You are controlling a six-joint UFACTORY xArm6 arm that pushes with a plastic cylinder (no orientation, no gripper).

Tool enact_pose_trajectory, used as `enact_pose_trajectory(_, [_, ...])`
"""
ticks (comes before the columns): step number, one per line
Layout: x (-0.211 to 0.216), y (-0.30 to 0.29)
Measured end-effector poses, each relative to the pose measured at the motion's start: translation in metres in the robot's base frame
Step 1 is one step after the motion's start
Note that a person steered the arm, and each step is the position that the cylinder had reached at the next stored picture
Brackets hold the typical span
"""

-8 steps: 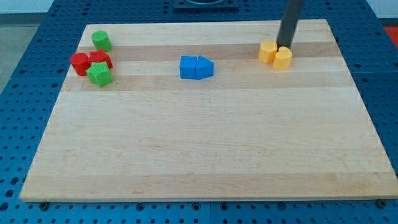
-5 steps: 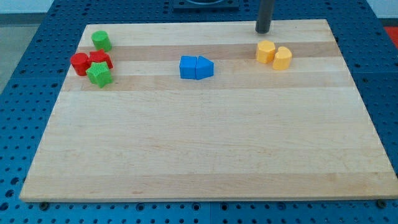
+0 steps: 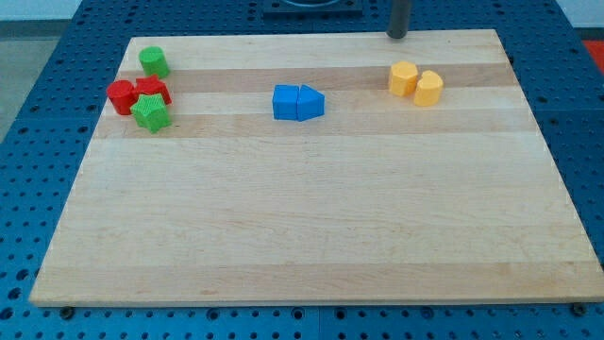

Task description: Move your arm towards the center right

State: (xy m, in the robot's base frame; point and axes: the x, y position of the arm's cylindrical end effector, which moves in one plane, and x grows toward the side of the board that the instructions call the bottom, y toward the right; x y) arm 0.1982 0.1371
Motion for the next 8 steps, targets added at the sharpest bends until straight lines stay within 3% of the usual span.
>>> enact_pose_trajectory(2, [0.032, 0.055])
enact_pose_trajectory(4, [0.056, 0.059])
enact_pose_trajectory(5, [0.077, 0.114])
enact_pose_trajectory(6, [0.143, 0.124])
enact_pose_trajectory(8, [0.163, 0.006])
